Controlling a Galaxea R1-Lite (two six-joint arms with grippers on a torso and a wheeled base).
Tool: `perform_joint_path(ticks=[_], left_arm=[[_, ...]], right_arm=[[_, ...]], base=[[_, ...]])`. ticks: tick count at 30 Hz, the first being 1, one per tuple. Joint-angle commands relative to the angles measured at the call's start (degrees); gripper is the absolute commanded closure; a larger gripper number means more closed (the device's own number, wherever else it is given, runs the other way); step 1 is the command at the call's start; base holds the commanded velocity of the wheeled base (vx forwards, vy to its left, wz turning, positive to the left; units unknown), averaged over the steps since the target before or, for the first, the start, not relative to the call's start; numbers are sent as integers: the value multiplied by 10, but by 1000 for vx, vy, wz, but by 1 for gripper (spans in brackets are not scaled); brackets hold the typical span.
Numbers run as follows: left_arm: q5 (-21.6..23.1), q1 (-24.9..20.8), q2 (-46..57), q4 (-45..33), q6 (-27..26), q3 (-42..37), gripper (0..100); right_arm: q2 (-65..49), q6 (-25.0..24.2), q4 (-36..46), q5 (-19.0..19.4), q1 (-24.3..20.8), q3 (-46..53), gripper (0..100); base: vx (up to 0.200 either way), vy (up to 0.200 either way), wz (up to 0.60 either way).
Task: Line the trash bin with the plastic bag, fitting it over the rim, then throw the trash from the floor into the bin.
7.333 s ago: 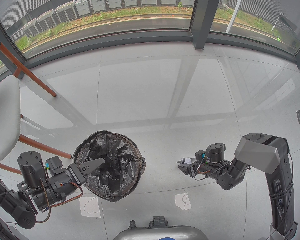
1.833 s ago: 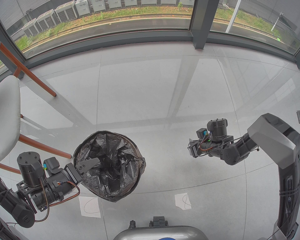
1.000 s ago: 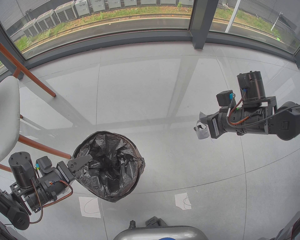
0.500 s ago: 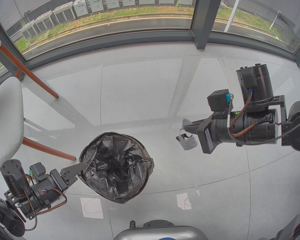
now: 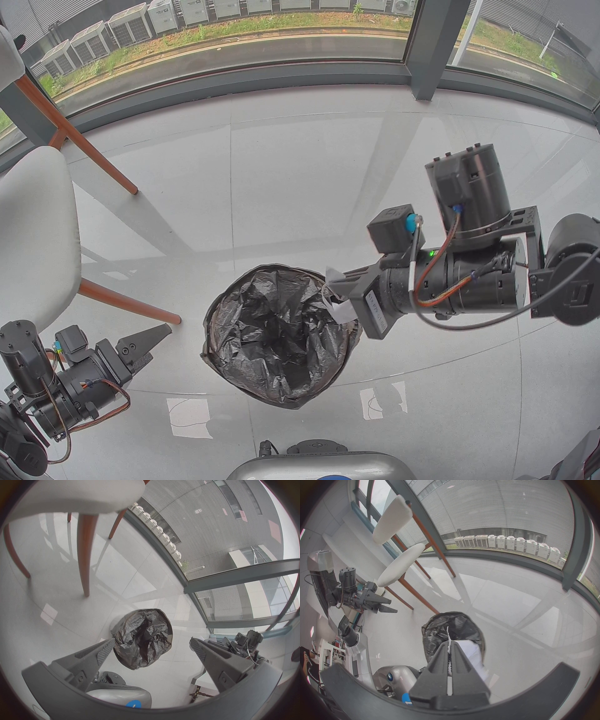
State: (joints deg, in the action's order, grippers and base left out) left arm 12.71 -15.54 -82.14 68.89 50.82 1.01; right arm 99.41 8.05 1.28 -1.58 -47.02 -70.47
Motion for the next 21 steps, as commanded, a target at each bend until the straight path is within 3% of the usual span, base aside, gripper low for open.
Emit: perform_joint_path(ticks=[1, 4, 13, 14, 21], left_arm=[[-3, -1, 1, -2, -20, -5, 0], [-5, 1, -1, -2, -49, -5, 0], [-4, 2, -1, -2, -49, -5, 0], [-4, 2, -1, -2, -49, -5, 0], [-5, 2, 1, -2, -51, -5, 0]], right_arm=[[26, 0, -1, 0, -2, -2, 100], [30, 0, -1, 0, -1, -1, 100], [30, 1, 4, 0, -4, 15, 100], [30, 0, 2, 0, -4, 18, 0], [26, 1, -20, 0, -9, 24, 0]], base=[[0, 0, 0], [0, 0, 0], [0, 0, 0], [0, 0, 0], [0, 0, 0]])
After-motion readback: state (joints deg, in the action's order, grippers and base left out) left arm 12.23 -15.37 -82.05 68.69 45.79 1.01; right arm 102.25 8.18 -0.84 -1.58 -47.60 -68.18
